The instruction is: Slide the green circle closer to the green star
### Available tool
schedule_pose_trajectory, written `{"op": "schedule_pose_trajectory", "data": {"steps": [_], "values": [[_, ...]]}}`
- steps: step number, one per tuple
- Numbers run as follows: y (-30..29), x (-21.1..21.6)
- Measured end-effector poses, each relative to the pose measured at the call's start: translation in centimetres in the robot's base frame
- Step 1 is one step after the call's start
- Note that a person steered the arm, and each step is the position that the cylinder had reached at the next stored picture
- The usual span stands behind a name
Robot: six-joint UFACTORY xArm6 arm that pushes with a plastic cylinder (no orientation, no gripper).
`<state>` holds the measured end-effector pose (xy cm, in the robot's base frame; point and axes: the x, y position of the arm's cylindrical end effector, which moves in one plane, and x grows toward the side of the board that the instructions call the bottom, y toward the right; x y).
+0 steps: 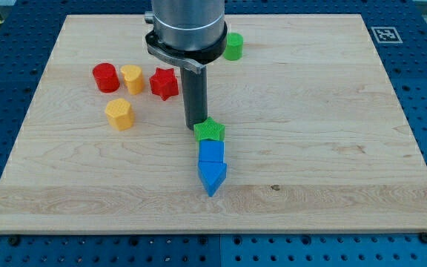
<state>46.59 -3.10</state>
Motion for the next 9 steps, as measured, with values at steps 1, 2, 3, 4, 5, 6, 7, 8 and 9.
{"op": "schedule_pose_trajectory", "data": {"steps": [1,2,3,4,5,6,7,8,9], "values": [[-0.2,-0.6],[-1.7,-3.1],[-1.6,-5.6],[0.0,-9.1],[-0.1,-14.1],[-0.6,-18.8],[1.2,-22.1],[4.9,-22.4],[5.3,-21.4]]}}
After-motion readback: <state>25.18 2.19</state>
